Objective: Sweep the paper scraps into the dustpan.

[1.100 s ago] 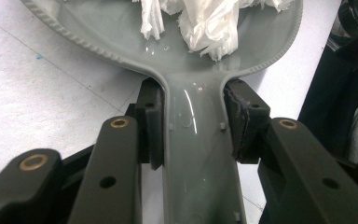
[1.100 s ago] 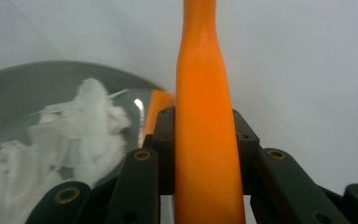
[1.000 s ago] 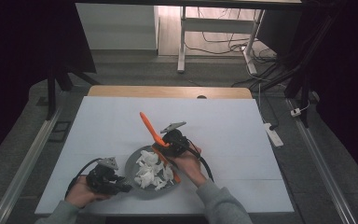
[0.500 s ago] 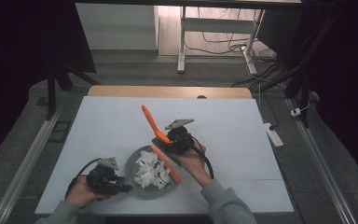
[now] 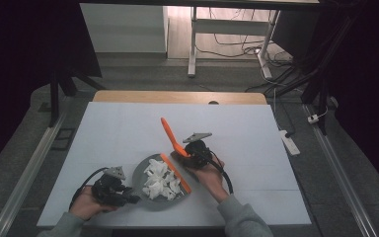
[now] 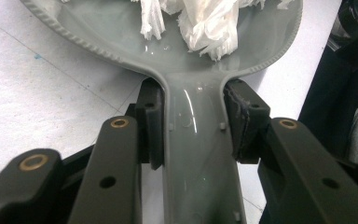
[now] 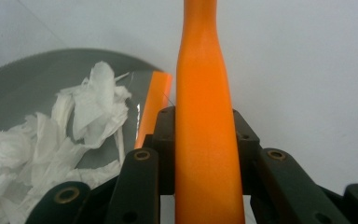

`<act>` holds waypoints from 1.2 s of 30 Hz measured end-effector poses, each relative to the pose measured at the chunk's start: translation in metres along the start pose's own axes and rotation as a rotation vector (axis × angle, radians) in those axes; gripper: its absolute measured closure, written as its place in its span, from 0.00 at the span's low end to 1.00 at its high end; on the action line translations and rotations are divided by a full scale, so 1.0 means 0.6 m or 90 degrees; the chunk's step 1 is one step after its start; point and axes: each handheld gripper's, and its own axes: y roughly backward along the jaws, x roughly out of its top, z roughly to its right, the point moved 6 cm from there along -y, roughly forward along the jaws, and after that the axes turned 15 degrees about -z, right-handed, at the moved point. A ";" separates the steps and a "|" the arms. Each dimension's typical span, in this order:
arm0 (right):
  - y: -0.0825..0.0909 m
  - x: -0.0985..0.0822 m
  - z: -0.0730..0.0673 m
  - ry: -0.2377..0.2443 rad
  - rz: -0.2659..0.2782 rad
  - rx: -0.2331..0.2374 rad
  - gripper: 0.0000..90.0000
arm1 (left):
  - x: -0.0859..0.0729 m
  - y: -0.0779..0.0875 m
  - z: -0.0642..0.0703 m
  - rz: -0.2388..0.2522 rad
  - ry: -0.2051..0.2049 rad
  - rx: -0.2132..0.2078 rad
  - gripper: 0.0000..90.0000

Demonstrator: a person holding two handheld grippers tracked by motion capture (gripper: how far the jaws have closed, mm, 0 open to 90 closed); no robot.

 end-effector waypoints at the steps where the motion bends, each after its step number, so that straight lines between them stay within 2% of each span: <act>1: -0.002 0.000 -0.003 0.001 -0.001 0.003 0.78 | 0.000 0.000 0.000 0.000 0.000 0.000 0.68; 7: -0.005 0.002 -0.037 0.031 0.002 0.032 0.78 | 0.000 -0.001 0.000 0.001 0.001 0.000 0.68; 11: 0.011 0.004 -0.048 0.022 0.021 0.062 0.78 | 0.000 -0.001 0.000 0.003 0.001 -0.002 0.68; 16: 0.038 0.001 -0.033 0.010 0.048 0.042 0.78 | 0.000 -0.002 -0.002 0.006 0.001 0.000 0.68; 24: 0.070 -0.016 0.003 -0.015 0.072 0.013 0.78 | 0.001 -0.001 -0.001 0.012 0.003 0.003 0.68; 30: 0.089 -0.025 0.025 -0.028 0.093 0.004 0.78 | 0.002 0.004 -0.003 0.031 0.005 0.011 0.68; 36: 0.106 -0.033 0.035 -0.024 0.116 0.003 0.78 | 0.002 0.010 -0.003 0.048 0.013 0.022 0.68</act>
